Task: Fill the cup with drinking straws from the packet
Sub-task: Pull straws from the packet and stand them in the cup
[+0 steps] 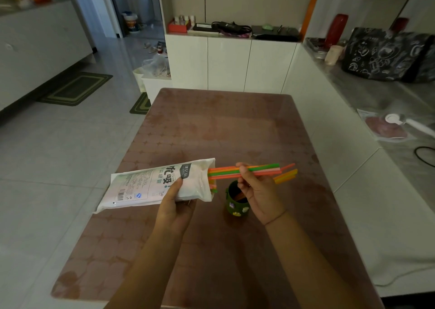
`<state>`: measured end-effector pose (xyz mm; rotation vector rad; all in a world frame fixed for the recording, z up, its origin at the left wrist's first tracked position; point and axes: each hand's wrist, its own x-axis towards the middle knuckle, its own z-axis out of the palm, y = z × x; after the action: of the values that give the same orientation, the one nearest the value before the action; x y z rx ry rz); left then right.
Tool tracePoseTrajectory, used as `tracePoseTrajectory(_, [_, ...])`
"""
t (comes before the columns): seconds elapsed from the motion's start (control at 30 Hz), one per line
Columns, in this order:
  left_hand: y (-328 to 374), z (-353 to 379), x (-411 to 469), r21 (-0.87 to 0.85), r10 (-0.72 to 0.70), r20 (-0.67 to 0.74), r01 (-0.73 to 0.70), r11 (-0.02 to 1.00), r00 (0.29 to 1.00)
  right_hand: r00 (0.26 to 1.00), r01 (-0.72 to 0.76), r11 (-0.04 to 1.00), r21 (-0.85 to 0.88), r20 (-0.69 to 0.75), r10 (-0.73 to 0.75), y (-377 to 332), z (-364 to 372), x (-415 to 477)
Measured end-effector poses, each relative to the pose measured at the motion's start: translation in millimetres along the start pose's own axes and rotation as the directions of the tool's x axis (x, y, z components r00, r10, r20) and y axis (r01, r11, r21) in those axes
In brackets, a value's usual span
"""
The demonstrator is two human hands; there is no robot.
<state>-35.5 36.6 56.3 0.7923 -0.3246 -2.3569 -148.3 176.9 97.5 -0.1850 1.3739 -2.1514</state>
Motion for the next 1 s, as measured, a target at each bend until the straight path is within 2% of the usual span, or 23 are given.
tracePoseTrajectory(0.2, [18,-11,8,0.014,0.043,-0.010,-0.043,0.999,0.999,0.988,0.082,0.996,-0.034,-0.131,-0.086,-14,-16,5])
tracePoseTrajectory(0.4, [31,-17,15,0.009,0.061,-0.055,-0.060,0.998,0.997,0.976,0.125,0.991,-0.039,-0.176,-0.130,-28,-39,12])
tracePoseTrajectory(0.5, [35,-17,17,0.006,0.070,-0.061,-0.070,0.998,0.996,0.965,0.161,0.982,-0.098,-0.194,-0.177,-40,-53,13])
tracePoseTrajectory(0.6, [36,-16,18,0.015,0.070,-0.068,-0.069,0.997,0.995,0.940,0.189,0.953,-0.234,-0.237,-0.245,-52,-67,14])
tracePoseTrajectory(0.8, [26,-12,12,0.032,0.052,-0.039,-0.050,0.998,0.998,0.878,0.164,0.809,-0.564,-0.290,-0.381,-57,-87,19])
tracePoseTrajectory(1.0, [17,-6,7,0.041,0.034,-0.025,-0.033,0.999,0.999,0.887,0.069,0.623,-0.779,-0.238,-0.396,-47,-85,20])
